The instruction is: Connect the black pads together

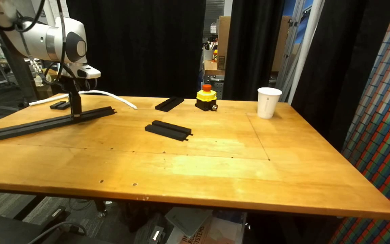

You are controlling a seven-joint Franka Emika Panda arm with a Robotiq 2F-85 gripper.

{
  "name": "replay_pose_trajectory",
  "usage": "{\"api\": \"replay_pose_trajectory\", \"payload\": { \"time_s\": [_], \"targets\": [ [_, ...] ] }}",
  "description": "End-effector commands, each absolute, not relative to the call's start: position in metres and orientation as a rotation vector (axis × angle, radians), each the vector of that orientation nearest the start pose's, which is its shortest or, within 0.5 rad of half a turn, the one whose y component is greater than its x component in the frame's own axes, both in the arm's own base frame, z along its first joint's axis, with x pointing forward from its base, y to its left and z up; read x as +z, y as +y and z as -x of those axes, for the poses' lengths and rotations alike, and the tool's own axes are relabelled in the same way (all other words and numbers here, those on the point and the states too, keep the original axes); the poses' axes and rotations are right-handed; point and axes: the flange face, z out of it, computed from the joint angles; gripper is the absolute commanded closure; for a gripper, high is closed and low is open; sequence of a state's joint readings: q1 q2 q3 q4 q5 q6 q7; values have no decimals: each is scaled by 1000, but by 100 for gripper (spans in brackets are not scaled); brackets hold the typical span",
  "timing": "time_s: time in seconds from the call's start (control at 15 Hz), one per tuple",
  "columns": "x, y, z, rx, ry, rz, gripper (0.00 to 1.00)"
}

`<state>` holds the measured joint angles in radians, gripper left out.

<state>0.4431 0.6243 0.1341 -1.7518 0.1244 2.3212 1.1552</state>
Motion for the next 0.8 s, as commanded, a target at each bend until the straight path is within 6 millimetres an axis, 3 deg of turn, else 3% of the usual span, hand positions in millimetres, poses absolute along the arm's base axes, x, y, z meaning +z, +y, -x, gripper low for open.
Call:
{"api": "replay_pose_trajectory", "payload": {
  "time_s": [0.0, 0.07, 0.13, 0.67, 0.73],
  "targets": [
    [248, 301, -555, 152, 892, 2946, 0],
    [245, 300, -552, 152, 896, 2948, 0],
    [207, 355, -553, 263, 1037, 2892, 0],
    [208, 355, -554, 259, 1037, 2889, 0],
    [211, 346, -556, 234, 989, 2913, 0]
  ]
}}
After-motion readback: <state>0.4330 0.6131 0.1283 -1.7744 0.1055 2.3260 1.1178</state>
